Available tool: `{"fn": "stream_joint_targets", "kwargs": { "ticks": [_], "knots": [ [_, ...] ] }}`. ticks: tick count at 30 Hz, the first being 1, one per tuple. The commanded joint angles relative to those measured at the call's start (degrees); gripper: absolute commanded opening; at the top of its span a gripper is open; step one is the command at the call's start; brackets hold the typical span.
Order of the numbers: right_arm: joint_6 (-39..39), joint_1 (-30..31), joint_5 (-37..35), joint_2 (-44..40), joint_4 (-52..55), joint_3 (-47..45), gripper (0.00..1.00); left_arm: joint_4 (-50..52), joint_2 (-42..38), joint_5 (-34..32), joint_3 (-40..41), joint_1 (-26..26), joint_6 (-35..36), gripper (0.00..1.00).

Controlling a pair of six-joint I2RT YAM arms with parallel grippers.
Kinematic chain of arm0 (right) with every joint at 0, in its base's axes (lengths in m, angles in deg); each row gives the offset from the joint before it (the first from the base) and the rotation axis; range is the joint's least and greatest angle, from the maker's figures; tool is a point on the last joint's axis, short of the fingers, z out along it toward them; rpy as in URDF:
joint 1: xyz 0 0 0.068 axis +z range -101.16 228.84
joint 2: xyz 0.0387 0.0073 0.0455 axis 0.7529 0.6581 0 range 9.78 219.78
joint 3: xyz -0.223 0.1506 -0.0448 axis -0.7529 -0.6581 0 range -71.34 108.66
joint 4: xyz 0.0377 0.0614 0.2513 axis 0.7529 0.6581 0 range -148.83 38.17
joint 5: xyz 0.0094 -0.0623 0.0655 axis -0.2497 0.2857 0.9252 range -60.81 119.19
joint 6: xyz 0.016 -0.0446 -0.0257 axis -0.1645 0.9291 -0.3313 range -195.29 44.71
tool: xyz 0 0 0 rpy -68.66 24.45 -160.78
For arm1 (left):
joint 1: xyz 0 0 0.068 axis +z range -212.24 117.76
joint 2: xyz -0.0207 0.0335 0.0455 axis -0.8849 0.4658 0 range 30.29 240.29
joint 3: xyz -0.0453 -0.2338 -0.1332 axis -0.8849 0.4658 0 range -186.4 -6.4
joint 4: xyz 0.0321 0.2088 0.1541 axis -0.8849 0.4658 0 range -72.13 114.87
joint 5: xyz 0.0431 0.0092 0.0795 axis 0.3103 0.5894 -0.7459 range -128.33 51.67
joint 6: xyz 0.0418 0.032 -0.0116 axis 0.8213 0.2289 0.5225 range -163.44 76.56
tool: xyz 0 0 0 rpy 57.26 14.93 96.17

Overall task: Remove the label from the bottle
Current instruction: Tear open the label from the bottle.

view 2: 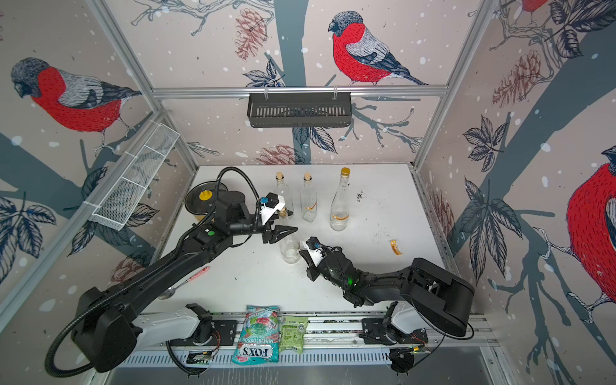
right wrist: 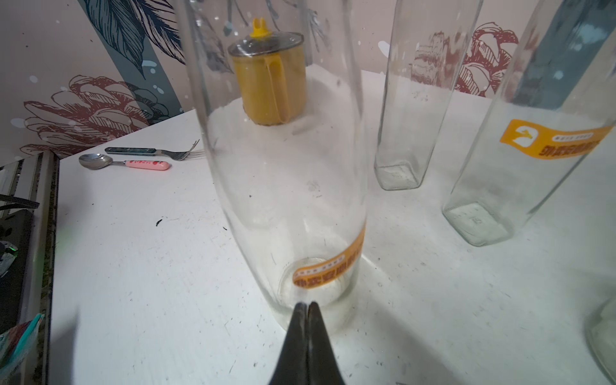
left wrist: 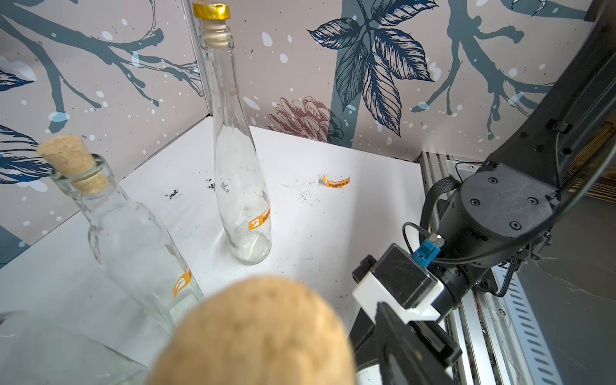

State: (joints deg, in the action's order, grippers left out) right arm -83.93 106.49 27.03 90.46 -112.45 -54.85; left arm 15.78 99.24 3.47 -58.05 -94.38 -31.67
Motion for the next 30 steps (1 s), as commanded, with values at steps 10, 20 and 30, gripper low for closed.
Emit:
{"fn": "stream_joint_targets", "kwargs": {
  "ticks": [10, 20, 30],
  "knots": [
    [0.32, 2.04, 2.50, 1.84, -3.18, 1.13, 0.01, -1.77, -2.95, -1.52, 1.25, 0.06, -1.22, 0.86],
    [-0.32, 4.57, 3.88, 5.39, -5.22, 3.34, 0.01, -3.46, -4.92, -2.67, 2.18, 0.14, -2.01, 0.79],
    [-1.04, 6.16, 4.90, 8.54, -6.64, 5.46, 0.01, -3.38, -5.58, -2.88, 2.30, 0.06, -1.84, 0.70]
  ]
}}
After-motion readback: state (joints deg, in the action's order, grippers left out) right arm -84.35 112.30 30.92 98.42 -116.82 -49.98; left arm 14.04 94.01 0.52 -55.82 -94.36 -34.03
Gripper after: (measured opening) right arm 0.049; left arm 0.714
